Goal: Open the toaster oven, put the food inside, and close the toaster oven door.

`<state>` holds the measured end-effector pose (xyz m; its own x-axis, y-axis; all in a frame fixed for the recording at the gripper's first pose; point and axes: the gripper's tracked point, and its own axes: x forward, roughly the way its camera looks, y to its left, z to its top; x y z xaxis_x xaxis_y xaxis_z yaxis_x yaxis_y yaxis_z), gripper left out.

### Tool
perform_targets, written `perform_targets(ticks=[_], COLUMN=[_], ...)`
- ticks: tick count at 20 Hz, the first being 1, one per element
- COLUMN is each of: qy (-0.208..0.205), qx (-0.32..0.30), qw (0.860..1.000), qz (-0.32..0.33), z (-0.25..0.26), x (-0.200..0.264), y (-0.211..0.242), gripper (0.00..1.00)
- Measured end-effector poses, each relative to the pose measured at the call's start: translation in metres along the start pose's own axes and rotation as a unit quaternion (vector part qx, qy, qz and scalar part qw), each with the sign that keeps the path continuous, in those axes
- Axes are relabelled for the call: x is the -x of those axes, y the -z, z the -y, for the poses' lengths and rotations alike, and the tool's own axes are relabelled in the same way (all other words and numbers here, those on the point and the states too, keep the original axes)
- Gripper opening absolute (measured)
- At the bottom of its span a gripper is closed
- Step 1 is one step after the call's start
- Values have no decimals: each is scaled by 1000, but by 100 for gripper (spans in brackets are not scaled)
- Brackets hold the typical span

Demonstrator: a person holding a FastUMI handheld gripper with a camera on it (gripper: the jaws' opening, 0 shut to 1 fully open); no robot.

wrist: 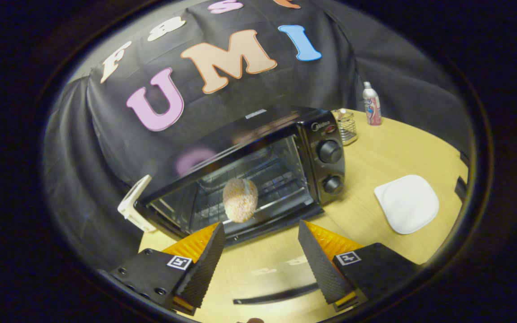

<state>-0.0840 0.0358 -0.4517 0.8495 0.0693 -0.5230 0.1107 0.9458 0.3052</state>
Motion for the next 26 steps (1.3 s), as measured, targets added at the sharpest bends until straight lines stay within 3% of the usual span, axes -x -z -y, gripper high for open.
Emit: perform_targets(ticks=[11, 19, 26], qy=[17, 22, 32], qx=[129, 191, 203], qw=[987, 971, 968], qz=[-91, -142, -147], z=[49, 62, 52], x=[61, 37, 20], y=[91, 135, 137], gripper=[100, 100, 100])
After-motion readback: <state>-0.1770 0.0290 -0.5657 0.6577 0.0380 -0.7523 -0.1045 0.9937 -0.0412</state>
